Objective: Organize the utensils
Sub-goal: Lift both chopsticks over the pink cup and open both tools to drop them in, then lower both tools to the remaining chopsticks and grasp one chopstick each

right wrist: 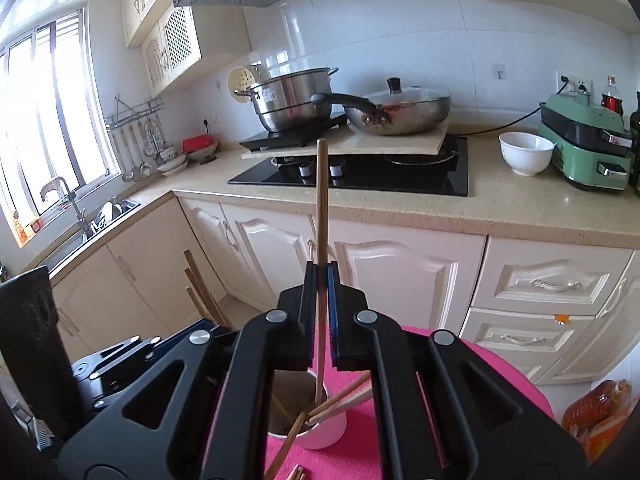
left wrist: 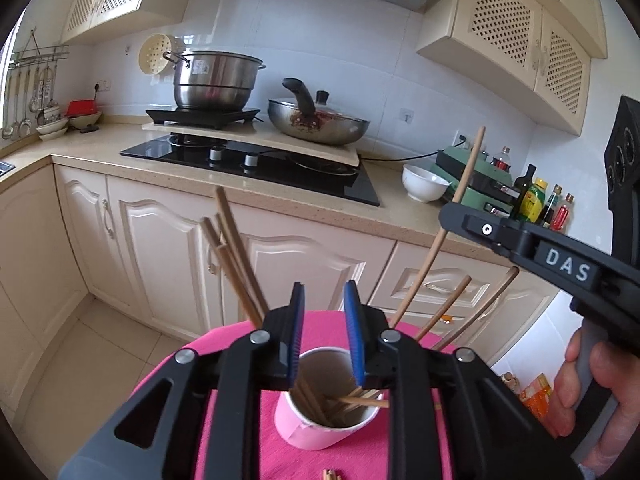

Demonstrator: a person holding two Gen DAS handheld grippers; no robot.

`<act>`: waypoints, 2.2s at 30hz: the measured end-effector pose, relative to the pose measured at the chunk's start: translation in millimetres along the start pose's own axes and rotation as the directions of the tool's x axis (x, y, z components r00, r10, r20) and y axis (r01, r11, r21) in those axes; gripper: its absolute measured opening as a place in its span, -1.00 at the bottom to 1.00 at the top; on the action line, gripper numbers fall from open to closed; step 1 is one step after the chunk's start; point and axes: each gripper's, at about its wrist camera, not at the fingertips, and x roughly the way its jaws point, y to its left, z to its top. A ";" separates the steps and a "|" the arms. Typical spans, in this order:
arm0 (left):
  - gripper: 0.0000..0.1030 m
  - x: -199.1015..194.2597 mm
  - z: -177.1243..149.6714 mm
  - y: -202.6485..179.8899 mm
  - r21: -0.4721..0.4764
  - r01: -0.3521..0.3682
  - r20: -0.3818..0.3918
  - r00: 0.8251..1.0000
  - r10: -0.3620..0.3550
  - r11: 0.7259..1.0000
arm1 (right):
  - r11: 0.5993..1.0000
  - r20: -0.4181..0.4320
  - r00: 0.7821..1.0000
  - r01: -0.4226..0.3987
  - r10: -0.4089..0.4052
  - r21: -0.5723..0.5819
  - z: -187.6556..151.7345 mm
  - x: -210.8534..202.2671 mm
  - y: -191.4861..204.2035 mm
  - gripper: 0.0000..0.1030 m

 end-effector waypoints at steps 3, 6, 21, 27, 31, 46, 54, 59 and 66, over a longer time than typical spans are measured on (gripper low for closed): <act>-0.59 -5.8 0.0 1.2 0.015 -0.024 -0.012 1.000 0.025 1.000 | 1.000 0.014 1.000 0.016 -0.016 -0.022 -1.3 1.2 5.4 -0.89; -0.54 -10.0 -0.5 4.0 0.016 -0.037 -0.026 0.999 0.037 0.999 | 0.998 0.005 1.000 0.018 -0.018 -0.061 -3.9 3.6 12.9 -0.89; -0.32 -30.2 5.0 27.2 -0.032 -0.073 -0.059 0.996 0.071 0.997 | 0.996 -0.076 0.997 -0.006 -0.001 -0.085 -16.8 -1.8 30.3 -0.86; -0.19 -41.5 6.9 27.1 -0.023 -0.066 -0.065 0.996 0.064 0.998 | 0.998 -0.090 0.996 -0.004 -0.001 -0.057 -16.0 -16.9 32.8 -0.84; -0.15 -48.7 6.1 27.4 -0.031 -0.061 -0.081 0.995 0.058 0.998 | 0.999 -0.105 0.994 -0.001 -0.004 -0.047 -17.6 -20.5 32.6 -0.31; -0.15 -57.2 -31.7 22.2 -0.065 -0.019 -0.260 0.966 0.002 0.998 | 0.993 -0.128 0.987 0.106 -0.099 0.050 -35.0 -82.0 15.4 -0.08; -0.15 -31.8 -109.8 15.7 -0.085 -0.015 -0.518 0.855 -0.031 0.996 | 0.981 -0.249 0.954 0.185 -0.166 0.058 -99.0 -98.3 6.7 -0.08; -0.15 -14.3 -152.6 7.2 -0.027 -0.029 -0.637 0.771 0.006 0.999 | 0.975 -0.356 0.918 0.210 -0.174 0.066 -145.6 -89.2 -0.2 -0.08; -0.15 0.1 -190.0 -0.5 0.072 -0.043 -0.720 0.689 0.082 0.996 | 0.971 -0.440 0.885 0.218 -0.154 0.100 -183.6 -80.6 -6.1 -0.08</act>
